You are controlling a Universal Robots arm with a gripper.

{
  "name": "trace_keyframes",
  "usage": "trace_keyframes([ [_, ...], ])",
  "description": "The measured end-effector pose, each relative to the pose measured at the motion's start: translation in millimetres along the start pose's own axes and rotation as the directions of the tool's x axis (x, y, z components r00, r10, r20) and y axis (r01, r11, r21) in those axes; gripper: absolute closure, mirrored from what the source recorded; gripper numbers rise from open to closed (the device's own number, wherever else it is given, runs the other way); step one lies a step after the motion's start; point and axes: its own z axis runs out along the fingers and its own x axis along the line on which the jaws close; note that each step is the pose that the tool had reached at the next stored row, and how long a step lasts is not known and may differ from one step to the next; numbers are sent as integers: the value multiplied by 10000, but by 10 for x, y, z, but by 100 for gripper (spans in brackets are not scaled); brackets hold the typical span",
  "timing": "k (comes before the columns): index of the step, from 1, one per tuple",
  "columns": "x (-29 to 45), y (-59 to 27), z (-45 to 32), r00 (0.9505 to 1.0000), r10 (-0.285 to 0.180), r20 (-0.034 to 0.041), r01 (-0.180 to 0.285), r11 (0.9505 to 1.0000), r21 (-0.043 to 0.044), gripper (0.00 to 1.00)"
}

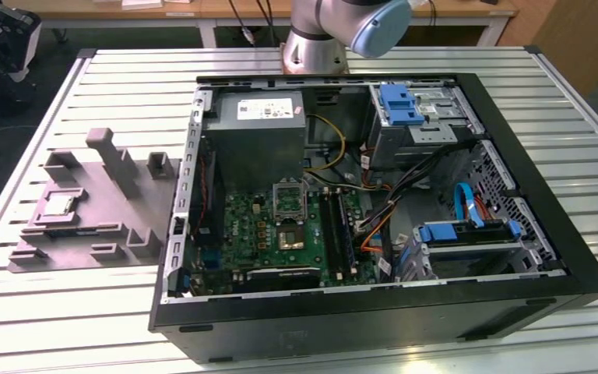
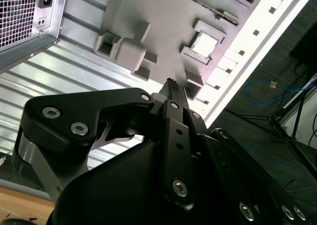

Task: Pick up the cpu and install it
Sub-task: 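Reach for the cpu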

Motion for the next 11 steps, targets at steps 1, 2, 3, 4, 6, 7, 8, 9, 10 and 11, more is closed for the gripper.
trace_keyframes([
  [1, 7, 0, 0, 10000, 0, 0, 0, 10000, -1, 89],
  [2, 13, -1, 0, 10000, 1, 0, -1, 10000, -1, 89],
  [3, 20, -1, -1, 10000, 0, 0, 0, 10000, 0, 89],
  [4, 27, -2, -1, 10000, 0, 0, 0, 10000, 0, 89],
  [6, 43, -3, -1, 10000, 0, -1, 0, 10000, 0, 89],
  [7, 52, -4, -1, 10000, 0, 0, 0, 10000, 0, 89],
  [8, 59, -5, -2, 10000, 0, -1, 0, 10000, 0, 89],
  [9, 67, -5, -2, 10000, 0, 0, 0, 10000, 0, 89],
  [10, 75, -6, -2, 10000, 0, 0, 0, 10000, 0, 89],
  [11, 82, -6, -2, 10000, 0, 0, 0, 10000, 0, 89],
])
